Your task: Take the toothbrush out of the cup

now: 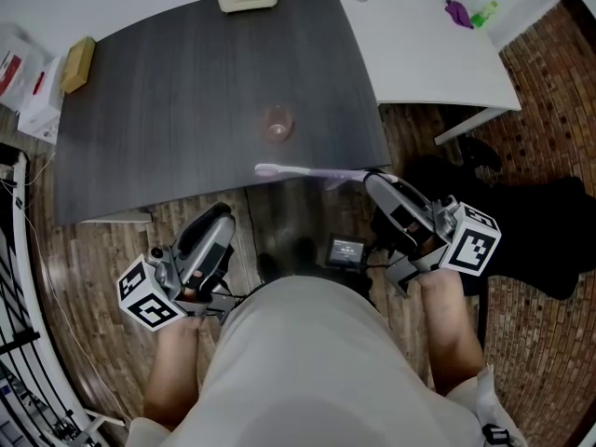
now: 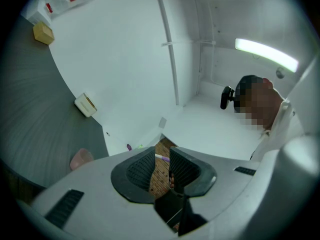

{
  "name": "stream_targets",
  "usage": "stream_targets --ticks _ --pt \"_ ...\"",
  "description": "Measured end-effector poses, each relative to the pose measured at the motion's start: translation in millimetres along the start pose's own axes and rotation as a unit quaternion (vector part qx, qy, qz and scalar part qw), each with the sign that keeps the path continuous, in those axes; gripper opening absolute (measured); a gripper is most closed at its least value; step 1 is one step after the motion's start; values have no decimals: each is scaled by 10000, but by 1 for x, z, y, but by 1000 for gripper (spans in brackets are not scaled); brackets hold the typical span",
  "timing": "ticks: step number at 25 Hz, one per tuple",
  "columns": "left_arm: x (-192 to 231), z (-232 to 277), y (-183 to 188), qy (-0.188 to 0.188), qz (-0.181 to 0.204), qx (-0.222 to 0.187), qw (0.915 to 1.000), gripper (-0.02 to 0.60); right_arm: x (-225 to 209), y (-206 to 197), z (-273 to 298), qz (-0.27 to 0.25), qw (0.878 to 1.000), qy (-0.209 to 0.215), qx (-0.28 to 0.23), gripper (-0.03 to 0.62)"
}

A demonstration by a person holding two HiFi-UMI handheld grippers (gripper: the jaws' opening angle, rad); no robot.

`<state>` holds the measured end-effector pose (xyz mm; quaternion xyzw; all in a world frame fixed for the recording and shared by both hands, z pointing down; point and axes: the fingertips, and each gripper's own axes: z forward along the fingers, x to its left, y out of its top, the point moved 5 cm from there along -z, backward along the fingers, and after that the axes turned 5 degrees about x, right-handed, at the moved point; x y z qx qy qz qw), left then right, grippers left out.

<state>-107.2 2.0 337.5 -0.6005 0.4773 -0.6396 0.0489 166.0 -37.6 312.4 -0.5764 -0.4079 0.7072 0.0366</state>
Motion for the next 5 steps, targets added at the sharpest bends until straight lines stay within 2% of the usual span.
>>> stream_targets --ticks 5 --pt "0 1 -2 15 -58 14 10000 80 -2 1 -3 -10 9999 -103 5 52"
